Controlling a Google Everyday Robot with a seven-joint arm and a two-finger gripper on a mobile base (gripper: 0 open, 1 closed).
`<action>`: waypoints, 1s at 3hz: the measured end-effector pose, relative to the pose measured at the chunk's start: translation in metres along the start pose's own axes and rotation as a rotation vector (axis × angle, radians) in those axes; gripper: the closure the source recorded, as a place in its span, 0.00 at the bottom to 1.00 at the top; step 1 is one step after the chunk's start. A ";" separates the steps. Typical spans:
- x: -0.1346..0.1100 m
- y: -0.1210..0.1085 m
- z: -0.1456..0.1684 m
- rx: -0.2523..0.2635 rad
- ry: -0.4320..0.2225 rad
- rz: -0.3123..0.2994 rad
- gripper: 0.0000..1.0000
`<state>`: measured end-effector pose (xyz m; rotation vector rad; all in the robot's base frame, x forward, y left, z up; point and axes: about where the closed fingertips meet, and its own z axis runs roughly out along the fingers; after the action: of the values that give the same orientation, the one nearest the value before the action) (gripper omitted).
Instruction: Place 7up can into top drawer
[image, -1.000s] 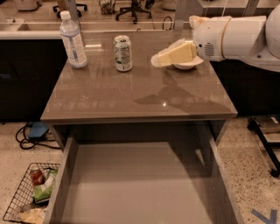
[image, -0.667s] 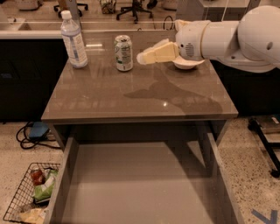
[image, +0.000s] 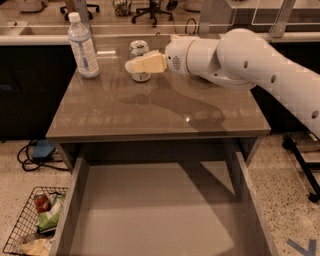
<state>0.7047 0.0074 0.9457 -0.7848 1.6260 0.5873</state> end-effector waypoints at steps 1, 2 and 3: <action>0.009 0.001 0.026 0.009 -0.023 0.026 0.00; 0.016 -0.009 0.048 0.025 -0.054 0.019 0.00; 0.022 -0.026 0.066 0.038 -0.079 -0.003 0.00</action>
Offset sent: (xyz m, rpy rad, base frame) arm 0.0654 0.0299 -0.0362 0.0699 -0.0670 -0.0508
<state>0.7647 0.0358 0.9119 -0.7270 1.5592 0.5764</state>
